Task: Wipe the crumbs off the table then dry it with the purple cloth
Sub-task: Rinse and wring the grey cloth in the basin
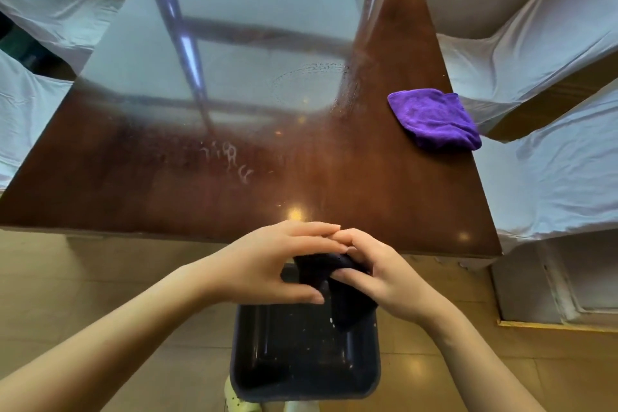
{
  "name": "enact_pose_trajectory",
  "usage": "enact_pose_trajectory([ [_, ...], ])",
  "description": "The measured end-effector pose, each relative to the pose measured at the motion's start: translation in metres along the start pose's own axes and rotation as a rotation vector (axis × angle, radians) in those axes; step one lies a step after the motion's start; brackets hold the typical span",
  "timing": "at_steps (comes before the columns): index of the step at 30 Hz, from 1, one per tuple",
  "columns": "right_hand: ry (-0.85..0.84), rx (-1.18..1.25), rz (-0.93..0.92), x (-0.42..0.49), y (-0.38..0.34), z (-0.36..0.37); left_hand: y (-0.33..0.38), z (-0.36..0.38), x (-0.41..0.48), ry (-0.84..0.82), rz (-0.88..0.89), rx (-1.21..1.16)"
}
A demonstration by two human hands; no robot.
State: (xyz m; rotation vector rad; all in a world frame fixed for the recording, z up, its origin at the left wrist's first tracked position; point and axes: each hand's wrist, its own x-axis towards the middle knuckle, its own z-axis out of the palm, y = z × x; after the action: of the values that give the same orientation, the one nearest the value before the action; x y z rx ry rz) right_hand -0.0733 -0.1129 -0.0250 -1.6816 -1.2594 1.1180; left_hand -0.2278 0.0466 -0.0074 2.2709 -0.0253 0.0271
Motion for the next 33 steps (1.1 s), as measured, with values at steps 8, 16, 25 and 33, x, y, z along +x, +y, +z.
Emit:
enact_pose_trajectory([
  [8, -0.005, 0.028, 0.111, -0.022, 0.044, 0.025, -0.019, 0.05, 0.0, -0.06, -0.06, 0.198],
  [16, 0.137, -0.139, 0.356, -0.044, 0.136, 0.067, -0.068, 0.138, -0.008, 0.264, -0.673, -0.234],
  [25, 0.125, -0.096, 0.413, -0.021, 0.187, 0.088, -0.092, 0.173, -0.016, 0.386, -1.055, -0.917],
  [33, 0.064, -0.081, 0.573, 0.003, 0.206, 0.081, -0.1, 0.183, -0.026, 0.203, -1.126, -0.874],
])
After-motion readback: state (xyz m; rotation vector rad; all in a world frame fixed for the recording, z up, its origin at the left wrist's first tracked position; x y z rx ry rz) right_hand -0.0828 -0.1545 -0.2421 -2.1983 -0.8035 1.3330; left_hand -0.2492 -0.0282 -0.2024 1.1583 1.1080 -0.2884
